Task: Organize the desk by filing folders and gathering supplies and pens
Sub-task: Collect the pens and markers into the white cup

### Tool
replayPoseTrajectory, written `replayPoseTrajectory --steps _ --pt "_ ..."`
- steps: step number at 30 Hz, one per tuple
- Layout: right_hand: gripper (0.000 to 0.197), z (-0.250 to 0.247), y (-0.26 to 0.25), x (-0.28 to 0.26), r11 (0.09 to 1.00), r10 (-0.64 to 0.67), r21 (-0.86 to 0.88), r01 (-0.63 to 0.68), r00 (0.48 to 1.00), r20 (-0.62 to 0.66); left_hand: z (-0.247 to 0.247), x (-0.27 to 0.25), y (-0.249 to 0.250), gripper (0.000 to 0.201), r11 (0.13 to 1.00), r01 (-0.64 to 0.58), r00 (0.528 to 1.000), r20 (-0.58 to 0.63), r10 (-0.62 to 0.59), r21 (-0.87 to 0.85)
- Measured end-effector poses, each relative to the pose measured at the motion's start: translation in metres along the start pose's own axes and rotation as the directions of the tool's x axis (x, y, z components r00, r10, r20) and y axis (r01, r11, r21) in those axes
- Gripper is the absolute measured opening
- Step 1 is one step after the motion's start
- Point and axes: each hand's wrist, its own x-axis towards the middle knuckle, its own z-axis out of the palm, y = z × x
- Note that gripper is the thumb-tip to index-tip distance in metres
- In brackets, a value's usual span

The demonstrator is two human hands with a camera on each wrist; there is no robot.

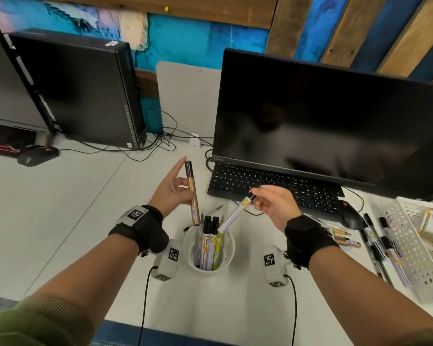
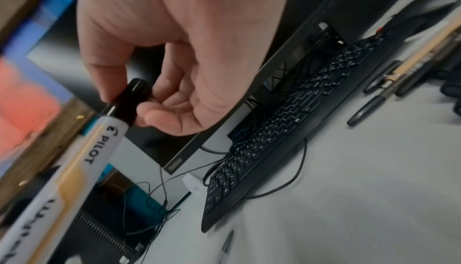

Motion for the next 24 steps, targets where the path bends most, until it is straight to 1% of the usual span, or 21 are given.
replayPoseTrajectory --steps 3,5,7,9,12,15,18,20,22,24 --pt "0.012 0.007 0.006 -0.006 0.989 -0.005 -0.150 0.013 0.999 0.054 0.010 -0.013 -0.002 0.087 0.996 -0.054 0.995 0.090 0.048 0.065" --pt "0.010 0.011 0.010 -0.011 0.959 -0.016 -0.281 0.040 0.996 0.089 0.016 -0.021 -0.008 0.082 0.981 -0.104 0.989 0.124 0.084 0.165" --pt "0.006 0.014 0.016 -0.017 0.920 -0.037 -0.382 0.088 0.990 0.138 0.021 -0.029 -0.016 0.073 0.948 -0.166 0.981 0.141 0.132 0.273" --pt "0.004 0.017 0.021 -0.022 0.884 -0.054 -0.450 0.129 0.983 0.176 0.023 -0.036 -0.026 0.072 0.908 -0.210 0.976 0.137 0.170 0.362" --pt "0.006 0.021 0.027 -0.027 0.847 -0.075 -0.503 0.172 0.975 0.207 0.023 -0.042 -0.037 0.065 0.871 -0.226 0.973 0.147 0.179 0.437" --pt "0.016 0.025 0.032 -0.031 0.805 -0.077 -0.561 0.194 0.971 0.225 0.022 -0.046 -0.049 0.060 0.869 -0.202 0.978 0.149 0.149 0.453" --pt "0.017 0.026 0.040 -0.032 0.787 -0.078 -0.590 0.181 0.978 0.196 0.021 -0.047 -0.055 0.060 0.874 -0.204 0.978 0.126 0.165 0.442" --pt "0.018 0.025 0.044 -0.031 0.781 -0.083 -0.599 0.176 0.980 0.179 0.020 -0.045 -0.056 0.059 0.871 -0.207 0.977 0.133 0.165 0.445" --pt "0.018 0.025 0.047 -0.030 0.783 -0.085 -0.598 0.172 0.982 0.171 0.017 -0.043 -0.055 0.051 0.887 -0.200 0.979 0.127 0.161 0.415" --pt "0.019 0.025 0.049 -0.031 0.811 -0.083 -0.561 0.164 0.982 0.168 0.015 -0.041 -0.053 0.042 0.920 -0.180 0.984 0.070 0.166 0.347"
